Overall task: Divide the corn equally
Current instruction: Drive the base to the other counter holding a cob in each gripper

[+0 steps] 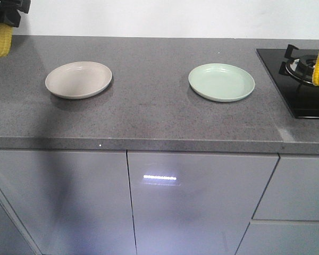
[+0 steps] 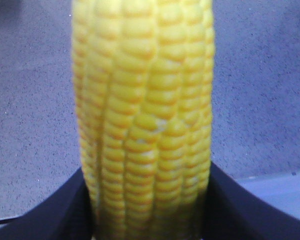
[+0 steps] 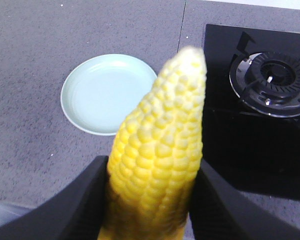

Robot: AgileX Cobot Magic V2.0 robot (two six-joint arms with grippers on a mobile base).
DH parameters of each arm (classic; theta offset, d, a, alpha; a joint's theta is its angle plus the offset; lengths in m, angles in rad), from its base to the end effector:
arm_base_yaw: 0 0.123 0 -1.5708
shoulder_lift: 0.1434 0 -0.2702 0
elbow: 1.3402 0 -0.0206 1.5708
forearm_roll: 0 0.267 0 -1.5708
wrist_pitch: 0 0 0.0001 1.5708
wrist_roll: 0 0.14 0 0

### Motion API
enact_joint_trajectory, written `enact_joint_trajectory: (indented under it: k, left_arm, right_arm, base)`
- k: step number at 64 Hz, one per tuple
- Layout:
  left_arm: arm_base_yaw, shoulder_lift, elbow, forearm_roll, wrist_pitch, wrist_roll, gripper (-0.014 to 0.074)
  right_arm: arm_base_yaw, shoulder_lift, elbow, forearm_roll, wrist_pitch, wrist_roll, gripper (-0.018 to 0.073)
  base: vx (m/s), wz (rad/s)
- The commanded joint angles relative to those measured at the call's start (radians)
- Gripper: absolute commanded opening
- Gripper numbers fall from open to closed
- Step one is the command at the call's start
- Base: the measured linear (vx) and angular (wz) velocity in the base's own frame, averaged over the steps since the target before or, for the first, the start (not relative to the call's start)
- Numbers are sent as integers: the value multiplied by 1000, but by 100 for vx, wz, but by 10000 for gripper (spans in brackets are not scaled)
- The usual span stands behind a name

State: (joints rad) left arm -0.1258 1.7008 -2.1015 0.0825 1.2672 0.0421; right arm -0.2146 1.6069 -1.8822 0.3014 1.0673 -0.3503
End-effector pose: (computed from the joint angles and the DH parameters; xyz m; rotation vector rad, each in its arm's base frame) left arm 0.3967 -0.0391 0.4285 0.1872 2.3395 0.0634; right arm 0.3939 -0.0486 0.4172 -0.1249 2.2255 0.0700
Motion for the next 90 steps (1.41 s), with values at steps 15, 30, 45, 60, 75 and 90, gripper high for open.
enact_joint_trajectory:
  k: [15, 30, 45, 60, 75, 90]
  left_arm:
    - [0, -44, -23, 3, -56, -11, -6]
    - [0, -44, -23, 3, -55, -11, -6]
    - [0, -44, -23, 3, -55, -11, -6]
    - [0, -44, -23, 3, -54, -11, -6]
    - [0, -44, -23, 3, -54, -11, -6]
    - [0, -44, -23, 3, -54, -11, -6]
  right_arm:
    - [-4, -42, -27, 17, -61, -2, 216]
    - [-4, -42, -27, 17, -61, -2, 216]
    - [-4, -42, -27, 17, -61, -2, 216]
    - [-4, -42, -27, 17, -61, -2, 216]
    - [-4, -42, -27, 17, -61, -2, 216]
    - [-4, -42, -27, 17, -61, -2, 216]
  base:
    - [18, 1]
    - [19, 0]
    - [18, 3]
    - [18, 3]
    - [16, 0]
    - [15, -3]
